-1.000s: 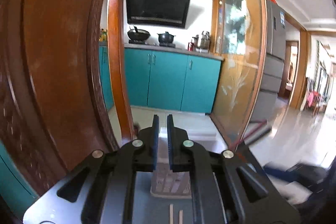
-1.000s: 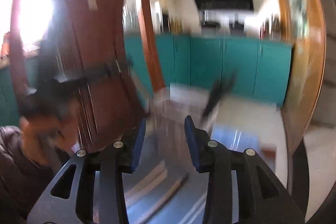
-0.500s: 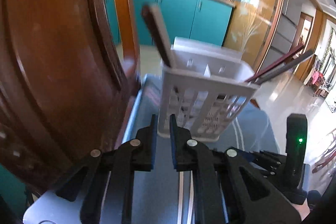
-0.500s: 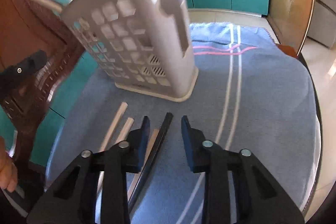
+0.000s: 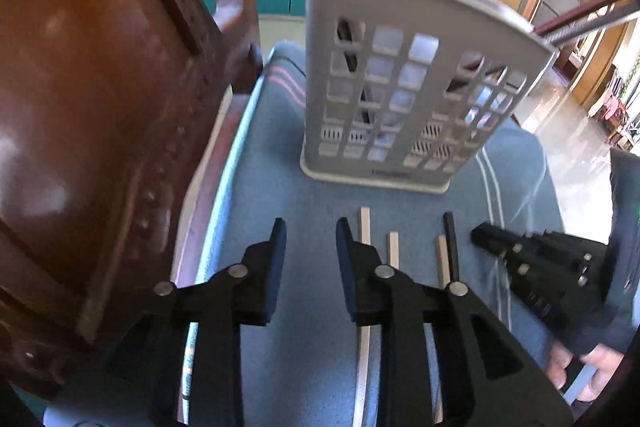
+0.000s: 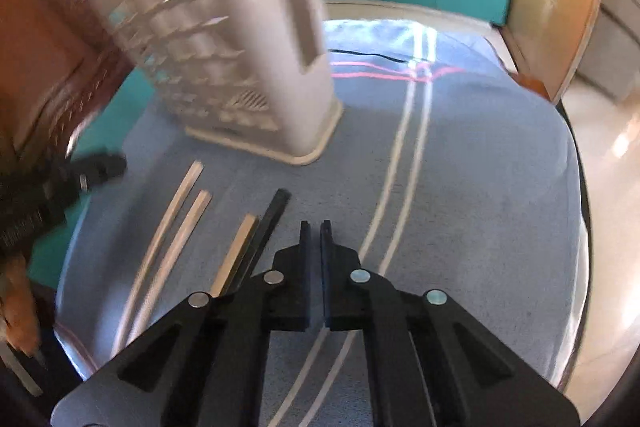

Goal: Organize utensils
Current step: 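Bring both open tools back down to the remaining chopsticks on the cloth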

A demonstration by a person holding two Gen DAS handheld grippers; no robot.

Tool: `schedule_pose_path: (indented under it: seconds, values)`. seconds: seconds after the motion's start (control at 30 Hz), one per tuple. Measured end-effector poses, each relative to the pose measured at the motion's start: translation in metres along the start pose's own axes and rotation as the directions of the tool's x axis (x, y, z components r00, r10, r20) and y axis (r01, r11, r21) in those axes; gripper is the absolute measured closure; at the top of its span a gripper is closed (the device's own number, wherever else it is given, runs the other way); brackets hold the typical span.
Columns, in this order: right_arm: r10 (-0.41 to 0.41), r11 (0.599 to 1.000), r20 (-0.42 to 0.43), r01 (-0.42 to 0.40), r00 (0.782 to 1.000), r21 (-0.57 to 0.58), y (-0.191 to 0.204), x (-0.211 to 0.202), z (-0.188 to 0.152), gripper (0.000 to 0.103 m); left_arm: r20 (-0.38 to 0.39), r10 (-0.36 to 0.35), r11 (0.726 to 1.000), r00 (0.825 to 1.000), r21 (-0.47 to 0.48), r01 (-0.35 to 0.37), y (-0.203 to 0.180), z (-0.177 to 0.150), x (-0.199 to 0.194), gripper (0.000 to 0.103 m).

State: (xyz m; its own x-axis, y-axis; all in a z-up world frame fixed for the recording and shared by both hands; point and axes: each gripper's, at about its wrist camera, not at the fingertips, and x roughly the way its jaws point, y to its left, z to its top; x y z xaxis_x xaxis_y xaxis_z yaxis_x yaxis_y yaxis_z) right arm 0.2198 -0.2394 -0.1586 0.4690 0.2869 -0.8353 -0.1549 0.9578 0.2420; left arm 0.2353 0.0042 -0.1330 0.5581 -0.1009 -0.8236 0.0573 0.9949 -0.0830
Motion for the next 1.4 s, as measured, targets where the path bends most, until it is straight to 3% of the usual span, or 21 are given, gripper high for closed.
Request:
schedule_pose_path:
  seconds: [0.07, 0.17, 0.3, 0.47, 0.6, 0.73, 0.97, 1.1, 1.4]
  values:
    - [0.054, 0.997, 0.014, -0.055, 0.998, 0.056, -0.004, 0.003, 0.004, 0.096, -0.013, 0.003, 1.0, 1.0, 0.008, -0.003, -0.001, -0.005, 0.002, 0.076]
    - [0.098, 0.994, 0.025, -0.099, 0.995, 0.051, 0.005, 0.009, 0.005, 0.095, -0.021, 0.008, 1.0, 1.0, 0.029, -0.007, -0.005, -0.009, 0.006, 0.073]
    - [0.021, 1.0, 0.039, -0.021, 0.999, -0.014, 0.026, 0.017, 0.009, 0.081, -0.031, 0.016, 0.999, 0.999, 0.042, -0.014, -0.011, -0.018, 0.009, 0.07]
    - [-0.089, 0.986, 0.042, 0.094, 0.995, -0.136, 0.053, 0.017, -0.003, 0.081, -0.044, 0.031, 0.999, 0.999, 0.044, -0.029, -0.015, -0.021, 0.018, 0.07]
    - [-0.104, 0.973, 0.017, 0.105, 0.994, -0.204, 0.062, 0.009, -0.014, 0.087, -0.053, 0.036, 0.998, 0.998, 0.048, -0.033, -0.014, -0.023, 0.021, 0.068]
    - [-0.215, 0.932, 0.059, 0.223, 0.975, -0.285, 0.064, 0.003, -0.032, 0.088, -0.057, 0.034, 0.998, 0.998, 0.047, -0.032, -0.012, -0.023, 0.024, 0.068]
    - [-0.129, 0.964, 0.121, 0.153, 0.984, -0.216, 0.052, -0.013, -0.027, 0.088, -0.06, 0.027, 0.999, 0.998, 0.045, -0.025, -0.011, -0.022, 0.026, 0.066]
    - [-0.125, 0.975, 0.104, 0.141, 0.987, -0.169, 0.047, -0.019, -0.026, 0.066, -0.061, 0.019, 0.998, 0.998, 0.052, -0.016, -0.012, -0.024, 0.025, 0.065]
    - [-0.133, 0.988, 0.058, 0.137, 0.989, -0.07, 0.014, -0.016, -0.016, 0.054, -0.068, 0.004, 0.997, 0.998, 0.074, 0.001, -0.025, -0.032, 0.024, 0.06]
